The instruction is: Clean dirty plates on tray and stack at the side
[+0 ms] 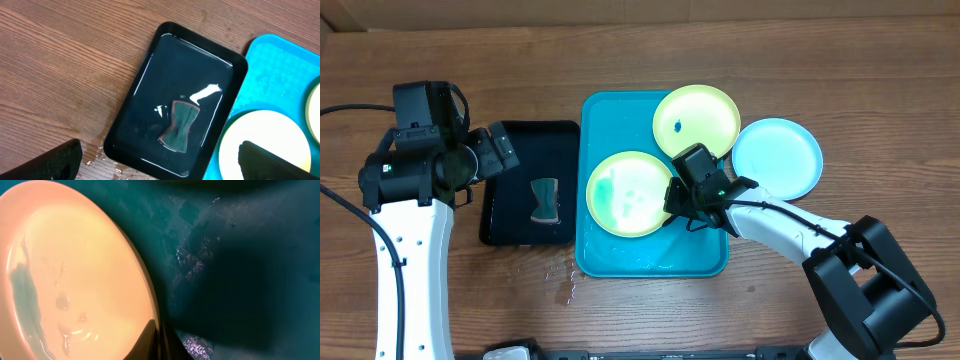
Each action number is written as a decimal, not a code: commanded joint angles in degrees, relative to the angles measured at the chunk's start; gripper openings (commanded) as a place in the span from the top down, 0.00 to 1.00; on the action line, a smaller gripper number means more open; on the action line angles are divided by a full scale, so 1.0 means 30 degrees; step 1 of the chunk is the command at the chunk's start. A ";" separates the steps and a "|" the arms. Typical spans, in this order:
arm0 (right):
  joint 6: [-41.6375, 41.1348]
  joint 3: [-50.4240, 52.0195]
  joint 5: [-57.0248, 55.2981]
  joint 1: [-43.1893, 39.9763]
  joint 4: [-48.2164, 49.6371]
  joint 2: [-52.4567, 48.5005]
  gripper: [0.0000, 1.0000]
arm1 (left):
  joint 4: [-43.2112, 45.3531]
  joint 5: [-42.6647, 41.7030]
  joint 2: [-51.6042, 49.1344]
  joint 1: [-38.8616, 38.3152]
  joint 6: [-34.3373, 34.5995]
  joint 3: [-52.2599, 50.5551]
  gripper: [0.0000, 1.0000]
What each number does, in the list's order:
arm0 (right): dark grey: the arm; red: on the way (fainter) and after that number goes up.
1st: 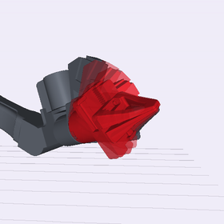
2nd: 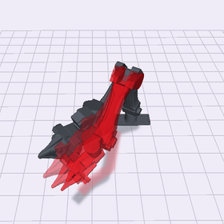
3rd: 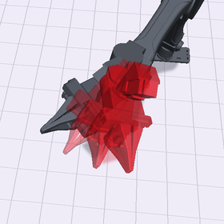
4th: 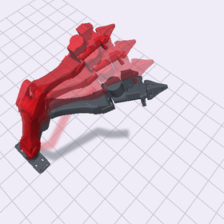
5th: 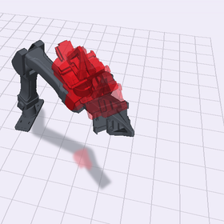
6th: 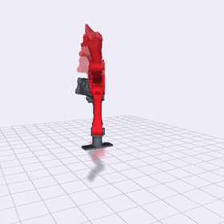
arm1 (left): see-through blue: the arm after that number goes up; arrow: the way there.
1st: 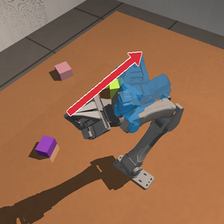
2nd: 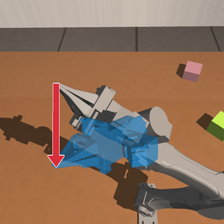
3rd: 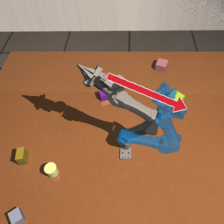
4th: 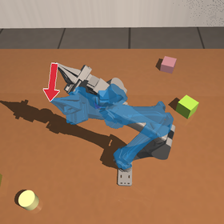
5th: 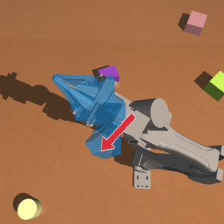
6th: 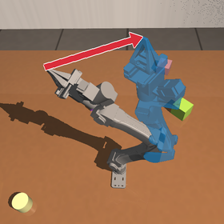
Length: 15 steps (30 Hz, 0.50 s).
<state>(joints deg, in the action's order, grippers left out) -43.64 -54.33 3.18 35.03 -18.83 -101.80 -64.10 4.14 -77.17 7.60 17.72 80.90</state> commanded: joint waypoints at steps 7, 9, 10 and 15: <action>-0.0015 -0.0146 -0.0044 0.0095 0.0270 -0.0146 0.83 | 0.0000 -0.0255 -0.0153 -0.0007 0.0248 0.0226 0.00; -0.0022 -0.0146 -0.0044 0.0095 0.0270 -0.0146 0.83 | 0.0000 -0.0248 -0.0153 -0.0007 0.0248 0.0226 0.00; -0.0022 -0.0146 -0.0044 0.0095 0.0270 -0.0153 0.83 | 0.0000 -0.0255 -0.0153 -0.0007 0.0240 0.0226 0.00; -0.0015 -0.0146 -0.0058 0.0095 0.0364 -0.0153 0.82 | 0.0000 -0.0255 -0.0153 -0.0007 0.0248 0.0226 0.00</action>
<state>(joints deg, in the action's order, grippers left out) -43.70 -54.33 3.18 35.03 -18.41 -101.80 -64.10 4.08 -77.17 7.60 17.72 80.90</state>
